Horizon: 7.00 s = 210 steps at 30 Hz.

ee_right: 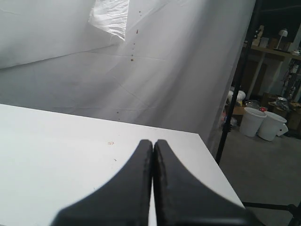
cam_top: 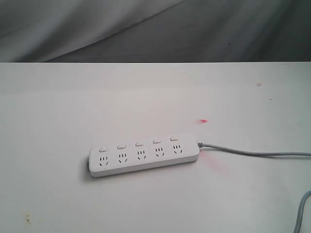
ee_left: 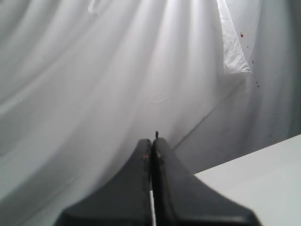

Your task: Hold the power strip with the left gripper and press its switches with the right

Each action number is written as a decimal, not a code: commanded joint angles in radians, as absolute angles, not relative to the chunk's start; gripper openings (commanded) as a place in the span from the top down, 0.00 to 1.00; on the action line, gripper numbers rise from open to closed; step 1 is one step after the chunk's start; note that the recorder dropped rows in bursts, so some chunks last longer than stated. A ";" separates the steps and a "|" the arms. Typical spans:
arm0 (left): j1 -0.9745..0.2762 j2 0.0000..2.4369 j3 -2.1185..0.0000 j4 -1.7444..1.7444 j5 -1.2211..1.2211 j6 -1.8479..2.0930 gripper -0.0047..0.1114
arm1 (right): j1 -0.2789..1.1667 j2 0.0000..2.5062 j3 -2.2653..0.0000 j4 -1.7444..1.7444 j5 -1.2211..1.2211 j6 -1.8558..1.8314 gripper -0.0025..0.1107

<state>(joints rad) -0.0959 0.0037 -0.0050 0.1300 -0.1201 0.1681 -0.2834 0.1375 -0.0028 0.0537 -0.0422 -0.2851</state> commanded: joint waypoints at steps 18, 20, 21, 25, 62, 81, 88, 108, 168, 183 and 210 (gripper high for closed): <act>-0.102 0.000 -0.008 0.182 -0.234 -0.583 0.95 | -0.288 0.133 0.000 0.045 -0.042 -0.279 0.98; -0.102 0.011 -0.052 0.245 -0.137 -0.609 0.95 | -0.288 0.133 0.000 0.045 -0.042 -0.279 0.98; -0.102 0.032 -0.084 0.244 -0.099 -0.609 0.95 | -0.288 0.133 0.000 0.045 -0.042 -0.279 0.98; -0.104 0.175 -0.245 0.242 0.086 -0.627 0.95 | -0.288 0.133 0.000 0.045 -0.042 -0.279 0.98; -0.104 1.044 -0.804 -0.295 0.685 0.961 0.96 | -0.288 0.133 0.000 0.045 -0.042 -0.279 0.98; -0.104 1.530 -0.805 -0.759 0.570 1.604 0.95 | -0.288 0.133 0.000 0.045 -0.042 -0.279 0.98; -0.104 1.530 -0.805 -0.741 0.584 1.629 0.49 | -0.288 0.133 0.000 0.045 -0.042 -0.279 0.98; -0.104 1.675 -0.805 -0.836 0.580 1.853 0.24 | -0.288 0.133 0.000 0.045 -0.042 -0.279 0.98; -0.104 1.886 -0.809 -1.030 0.488 2.080 0.44 | -0.288 0.133 0.000 0.045 -0.042 -0.279 0.98; -0.104 1.886 -0.809 -1.030 0.470 2.092 0.47 | -0.288 0.133 0.000 0.045 -0.042 -0.279 0.98; -0.104 1.886 -0.809 -1.030 0.470 2.092 0.47 | -0.288 0.133 0.000 0.045 -0.042 -0.277 0.98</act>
